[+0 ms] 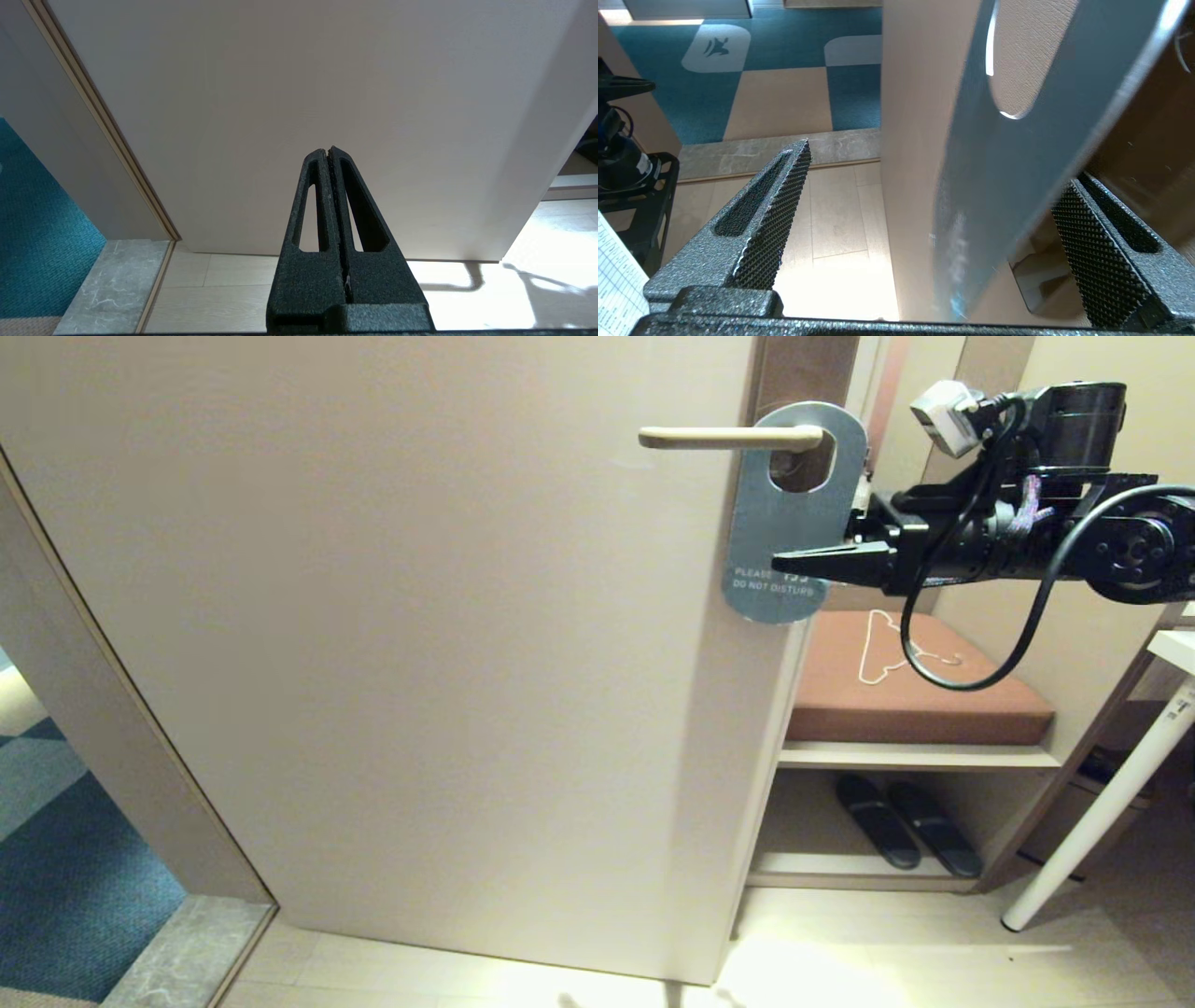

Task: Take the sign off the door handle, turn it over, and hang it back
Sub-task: Take down the sign

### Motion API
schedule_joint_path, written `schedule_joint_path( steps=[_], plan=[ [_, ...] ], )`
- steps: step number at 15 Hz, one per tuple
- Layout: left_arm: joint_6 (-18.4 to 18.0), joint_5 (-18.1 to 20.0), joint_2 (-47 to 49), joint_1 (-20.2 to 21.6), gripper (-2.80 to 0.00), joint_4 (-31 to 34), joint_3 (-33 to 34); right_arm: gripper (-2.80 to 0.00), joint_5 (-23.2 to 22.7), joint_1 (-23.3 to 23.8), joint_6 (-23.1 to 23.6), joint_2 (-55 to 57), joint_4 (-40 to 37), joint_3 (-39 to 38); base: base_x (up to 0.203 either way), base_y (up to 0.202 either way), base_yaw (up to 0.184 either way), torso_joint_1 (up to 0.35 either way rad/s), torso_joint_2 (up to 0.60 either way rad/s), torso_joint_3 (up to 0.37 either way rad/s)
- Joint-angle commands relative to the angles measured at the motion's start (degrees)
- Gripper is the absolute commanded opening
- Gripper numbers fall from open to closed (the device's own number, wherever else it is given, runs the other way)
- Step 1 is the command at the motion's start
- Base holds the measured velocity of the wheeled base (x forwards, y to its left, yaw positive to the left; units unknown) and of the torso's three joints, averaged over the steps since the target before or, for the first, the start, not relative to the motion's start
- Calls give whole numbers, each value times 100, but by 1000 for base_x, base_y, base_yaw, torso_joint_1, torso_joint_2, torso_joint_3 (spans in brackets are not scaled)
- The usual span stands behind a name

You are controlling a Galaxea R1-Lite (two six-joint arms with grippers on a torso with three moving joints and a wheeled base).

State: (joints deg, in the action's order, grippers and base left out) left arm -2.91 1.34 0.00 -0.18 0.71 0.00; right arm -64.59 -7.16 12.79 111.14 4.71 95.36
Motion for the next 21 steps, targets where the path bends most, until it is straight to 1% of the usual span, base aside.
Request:
schedule_joint_path(
  steps=[1, 6, 12, 17, 19, 21],
  plan=[
    [2, -2, 9, 1, -280, 0, 0, 0, -44, -30, 13, 64, 4, 95, 0, 0, 0, 0, 0, 0],
    [8, -2, 9, 1, -280, 0, 0, 0, -62, -139, -153, 197, 4, 441, 0, 0, 0, 0, 0, 0],
    [1, -2, 9, 1, -280, 0, 0, 0, -128, -172, -235, 198, -75, 422, 0, 0, 0, 0, 0, 0],
    [1, -2, 9, 1, -280, 0, 0, 0, -354, -172, -364, 171, -283, 439, 0, 0, 0, 0, 0, 0],
    [9, -2, 9, 1, -280, 0, 0, 0, -378, -164, -365, 165, -394, 448, 0, 0, 0, 0, 0, 0],
    [7, -2, 9, 1, -280, 0, 0, 0, -546, -172, -374, 145, -550, 456, 0, 0, 0, 0, 0, 0]
  ],
)
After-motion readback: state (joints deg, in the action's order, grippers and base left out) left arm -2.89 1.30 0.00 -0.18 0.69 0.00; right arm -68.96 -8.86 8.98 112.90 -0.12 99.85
